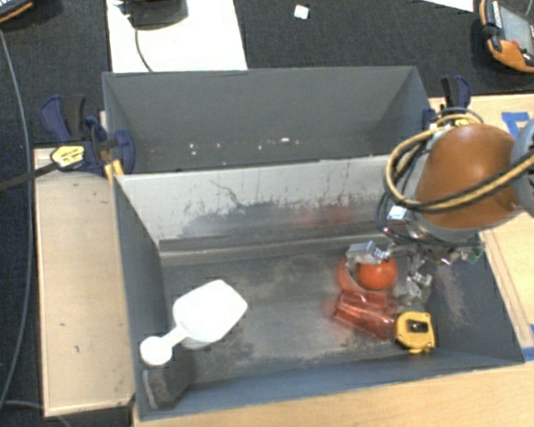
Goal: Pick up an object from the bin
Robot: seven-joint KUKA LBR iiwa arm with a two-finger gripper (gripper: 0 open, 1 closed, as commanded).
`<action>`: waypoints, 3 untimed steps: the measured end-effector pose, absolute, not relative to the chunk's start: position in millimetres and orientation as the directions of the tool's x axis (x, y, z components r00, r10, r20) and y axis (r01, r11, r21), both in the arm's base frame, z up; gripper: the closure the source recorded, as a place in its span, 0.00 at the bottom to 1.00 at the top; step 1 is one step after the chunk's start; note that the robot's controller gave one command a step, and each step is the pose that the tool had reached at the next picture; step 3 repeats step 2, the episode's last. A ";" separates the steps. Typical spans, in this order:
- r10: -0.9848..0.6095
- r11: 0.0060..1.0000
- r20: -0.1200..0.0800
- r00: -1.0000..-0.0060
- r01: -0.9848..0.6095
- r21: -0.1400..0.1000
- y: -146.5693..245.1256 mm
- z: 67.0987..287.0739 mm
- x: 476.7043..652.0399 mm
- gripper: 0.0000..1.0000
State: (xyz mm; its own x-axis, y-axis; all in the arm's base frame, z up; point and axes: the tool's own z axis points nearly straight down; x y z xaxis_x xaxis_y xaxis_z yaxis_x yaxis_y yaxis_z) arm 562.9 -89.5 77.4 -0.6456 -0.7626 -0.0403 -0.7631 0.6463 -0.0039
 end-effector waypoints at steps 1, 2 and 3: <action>-0.676 0.736 -0.042 -0.736 -0.677 0.005 -143.2 70.4 542.6 1.00; -0.677 0.736 -0.041 -0.735 -0.677 0.004 -143.1 70.4 542.6 1.00; -0.677 0.736 -0.041 -0.735 -0.677 0.004 -143.1 70.4 542.6 1.00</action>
Offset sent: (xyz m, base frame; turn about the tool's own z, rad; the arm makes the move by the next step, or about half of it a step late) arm 0.0000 0.0000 0.0000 0.0000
